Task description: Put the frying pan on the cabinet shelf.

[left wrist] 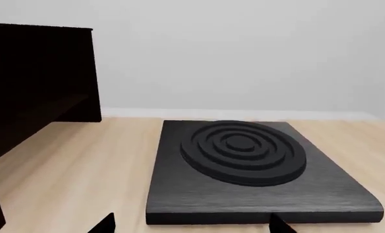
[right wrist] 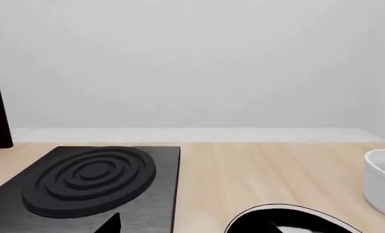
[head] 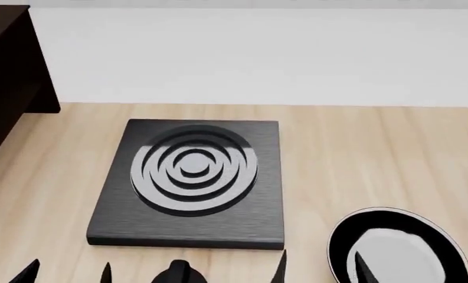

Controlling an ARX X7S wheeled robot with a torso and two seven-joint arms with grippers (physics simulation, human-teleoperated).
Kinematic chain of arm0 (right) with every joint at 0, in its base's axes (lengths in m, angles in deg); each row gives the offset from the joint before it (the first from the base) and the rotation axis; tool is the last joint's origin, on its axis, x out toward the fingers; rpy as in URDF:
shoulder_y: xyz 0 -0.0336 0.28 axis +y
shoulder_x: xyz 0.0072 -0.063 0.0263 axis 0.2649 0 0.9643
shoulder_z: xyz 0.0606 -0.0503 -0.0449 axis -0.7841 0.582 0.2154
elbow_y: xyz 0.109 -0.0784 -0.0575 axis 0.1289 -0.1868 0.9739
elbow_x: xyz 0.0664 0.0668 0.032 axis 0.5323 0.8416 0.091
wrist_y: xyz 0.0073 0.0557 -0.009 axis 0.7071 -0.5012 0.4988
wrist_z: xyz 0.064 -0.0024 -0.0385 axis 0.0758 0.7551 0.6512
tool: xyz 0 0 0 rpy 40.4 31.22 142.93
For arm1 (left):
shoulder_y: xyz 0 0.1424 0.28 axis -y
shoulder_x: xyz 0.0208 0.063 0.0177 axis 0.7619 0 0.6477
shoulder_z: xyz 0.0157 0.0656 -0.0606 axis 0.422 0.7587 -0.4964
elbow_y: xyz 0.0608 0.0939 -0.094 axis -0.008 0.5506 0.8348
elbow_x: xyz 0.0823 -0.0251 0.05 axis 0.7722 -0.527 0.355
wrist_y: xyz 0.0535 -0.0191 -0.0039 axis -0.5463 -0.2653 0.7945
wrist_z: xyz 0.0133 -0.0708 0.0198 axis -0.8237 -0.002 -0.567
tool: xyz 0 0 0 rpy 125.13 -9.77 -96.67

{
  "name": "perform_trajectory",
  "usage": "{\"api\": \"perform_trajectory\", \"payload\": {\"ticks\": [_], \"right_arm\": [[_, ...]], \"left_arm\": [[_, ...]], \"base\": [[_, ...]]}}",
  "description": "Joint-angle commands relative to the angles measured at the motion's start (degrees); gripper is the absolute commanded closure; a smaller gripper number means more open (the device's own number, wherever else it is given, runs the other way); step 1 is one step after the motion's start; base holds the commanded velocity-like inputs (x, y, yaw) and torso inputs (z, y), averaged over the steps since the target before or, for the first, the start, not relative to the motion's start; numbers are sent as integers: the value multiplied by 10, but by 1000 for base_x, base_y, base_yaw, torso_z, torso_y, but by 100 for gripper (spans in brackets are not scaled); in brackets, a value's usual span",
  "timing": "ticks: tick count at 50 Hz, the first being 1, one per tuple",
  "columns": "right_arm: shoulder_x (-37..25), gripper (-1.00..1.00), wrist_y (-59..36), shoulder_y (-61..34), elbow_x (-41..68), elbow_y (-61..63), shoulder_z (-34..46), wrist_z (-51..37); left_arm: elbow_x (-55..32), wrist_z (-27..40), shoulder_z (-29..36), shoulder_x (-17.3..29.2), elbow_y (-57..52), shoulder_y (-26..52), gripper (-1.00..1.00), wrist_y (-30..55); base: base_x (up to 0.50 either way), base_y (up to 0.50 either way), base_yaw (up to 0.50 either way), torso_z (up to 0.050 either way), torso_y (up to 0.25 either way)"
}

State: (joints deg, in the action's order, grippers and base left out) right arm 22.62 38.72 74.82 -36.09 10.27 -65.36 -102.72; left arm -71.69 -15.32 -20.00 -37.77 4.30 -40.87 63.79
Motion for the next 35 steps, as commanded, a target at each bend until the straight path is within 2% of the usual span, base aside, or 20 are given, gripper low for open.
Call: {"api": "perform_trajectory", "payload": {"ticks": [1,7,10,12,17,19,21,22,25,29,35], "right_arm": [[-41,-100,-164,-14,37,180,-26,-34],[-61,-100,-283,-34,87,275,-63,-61],[-73,-100,-389,-56,123,328,-95,-93],[-72,-100,-425,-63,149,342,-114,-98],[-99,-100,-622,-107,228,404,-173,-132],[-66,-100,-737,-139,270,429,-257,-165],[-78,-100,-736,-138,291,437,-281,-146],[-59,-100,-788,-153,324,440,-330,-148],[-53,-100,-813,-148,400,424,-385,-172],[-76,-100,-806,-127,496,385,-397,-248],[-79,-100,-748,-65,446,321,-345,-221]], "left_arm": [[-27,26,-3,31,-147,1,-100,115],[-49,42,-14,52,-229,11,-100,190],[-69,50,-21,61,-273,19,-100,237],[-77,51,-25,62,-277,22,-100,245],[-110,65,-39,64,-318,39,-100,299],[-121,64,-41,61,-323,36,-100,303],[-119,65,-33,62,-326,33,-100,305],[-115,62,-27,63,-324,30,-100,303],[-119,63,-27,63,-323,33,-100,308],[-125,67,-33,66,-328,35,-100,315],[-122,69,-26,68,-333,33,-100,314]], "base": [[0,0,0,0,0],[0,0,0,0,0],[0,0,0,0,0],[0,0,0,0,0],[0,0,0,0,0],[0,0,0,0,0],[0,0,0,0,0],[0,0,0,0,0],[0,0,0,0,0],[0,0,0,0,0],[0,0,0,0,0]]}}
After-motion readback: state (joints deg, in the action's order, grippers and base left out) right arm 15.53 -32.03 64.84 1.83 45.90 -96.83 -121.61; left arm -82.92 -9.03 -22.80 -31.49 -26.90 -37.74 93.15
